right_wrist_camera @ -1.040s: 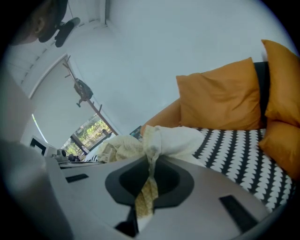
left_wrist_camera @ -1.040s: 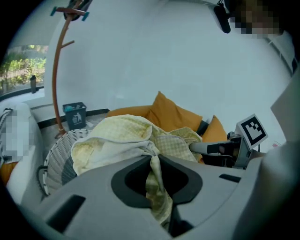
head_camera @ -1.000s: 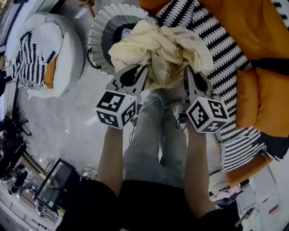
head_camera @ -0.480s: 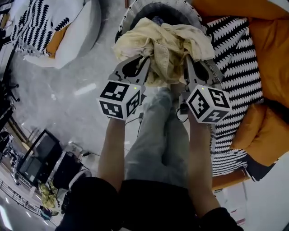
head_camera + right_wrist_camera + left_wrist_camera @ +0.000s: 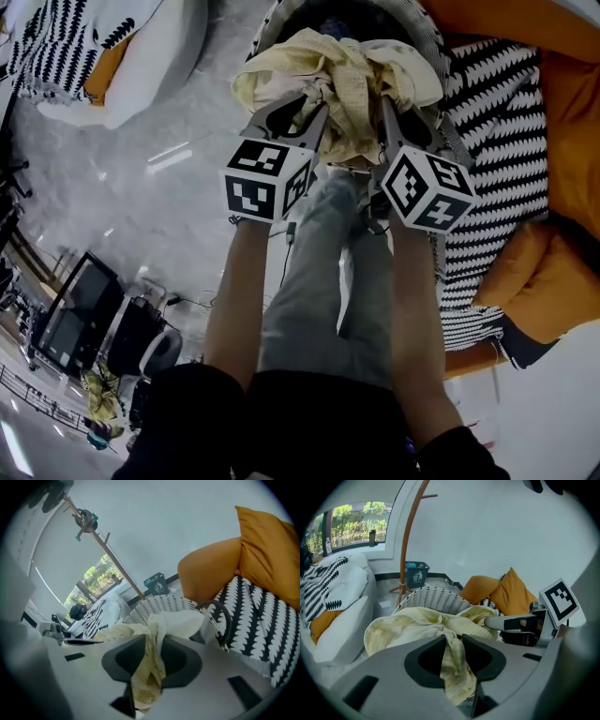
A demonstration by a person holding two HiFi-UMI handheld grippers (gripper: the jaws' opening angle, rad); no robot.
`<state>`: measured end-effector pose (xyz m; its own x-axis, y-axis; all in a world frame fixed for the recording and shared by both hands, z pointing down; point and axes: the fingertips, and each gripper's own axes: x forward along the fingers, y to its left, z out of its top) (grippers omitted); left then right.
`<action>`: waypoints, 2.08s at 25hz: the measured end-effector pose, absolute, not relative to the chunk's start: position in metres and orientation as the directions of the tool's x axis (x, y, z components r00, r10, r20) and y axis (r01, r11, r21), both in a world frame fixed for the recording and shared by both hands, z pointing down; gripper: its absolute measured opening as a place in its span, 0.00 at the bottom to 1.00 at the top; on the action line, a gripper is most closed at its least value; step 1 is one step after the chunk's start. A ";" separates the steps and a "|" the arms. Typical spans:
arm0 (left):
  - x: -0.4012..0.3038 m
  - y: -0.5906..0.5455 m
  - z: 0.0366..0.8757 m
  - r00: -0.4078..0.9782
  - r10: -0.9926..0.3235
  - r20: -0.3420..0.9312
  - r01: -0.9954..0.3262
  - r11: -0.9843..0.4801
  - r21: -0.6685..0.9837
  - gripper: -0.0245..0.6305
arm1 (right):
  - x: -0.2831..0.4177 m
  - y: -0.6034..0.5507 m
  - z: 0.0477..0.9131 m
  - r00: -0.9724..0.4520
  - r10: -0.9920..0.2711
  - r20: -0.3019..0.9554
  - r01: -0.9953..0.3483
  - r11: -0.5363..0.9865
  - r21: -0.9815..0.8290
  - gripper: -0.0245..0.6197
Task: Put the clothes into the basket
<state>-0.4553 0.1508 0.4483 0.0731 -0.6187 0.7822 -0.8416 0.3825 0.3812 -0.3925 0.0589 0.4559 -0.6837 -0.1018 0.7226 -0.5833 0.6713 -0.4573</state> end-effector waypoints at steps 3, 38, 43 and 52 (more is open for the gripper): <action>-0.448 0.149 0.455 0.091 -0.614 0.784 -0.823 0.397 0.406 0.21 | -0.373 0.060 0.468 -0.636 -0.092 0.767 -0.620 0.653 -0.436 0.32; -0.245 0.004 0.087 0.119 -0.971 0.206 -0.857 0.004 0.515 0.05 | -0.109 -0.062 0.141 -0.718 -0.608 0.338 -0.679 0.507 -0.531 0.06; -0.157 -0.040 0.030 0.254 -0.954 0.156 -0.871 -0.156 0.466 0.05 | -0.013 -0.086 0.071 -0.600 -0.761 0.248 -0.763 0.451 -0.464 0.06; -0.003 -0.110 -0.080 0.455 -0.885 0.097 -0.842 -0.392 0.370 0.05 | 0.188 -0.108 -0.049 -0.306 -0.946 0.108 -0.896 0.247 -0.369 0.06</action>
<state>-0.0033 -0.1104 -0.0804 0.4547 -0.8853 0.0974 -0.8424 -0.3920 0.3698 0.1876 -0.1080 -0.0494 -0.3060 -0.9459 0.1083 -0.8958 0.2475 -0.3692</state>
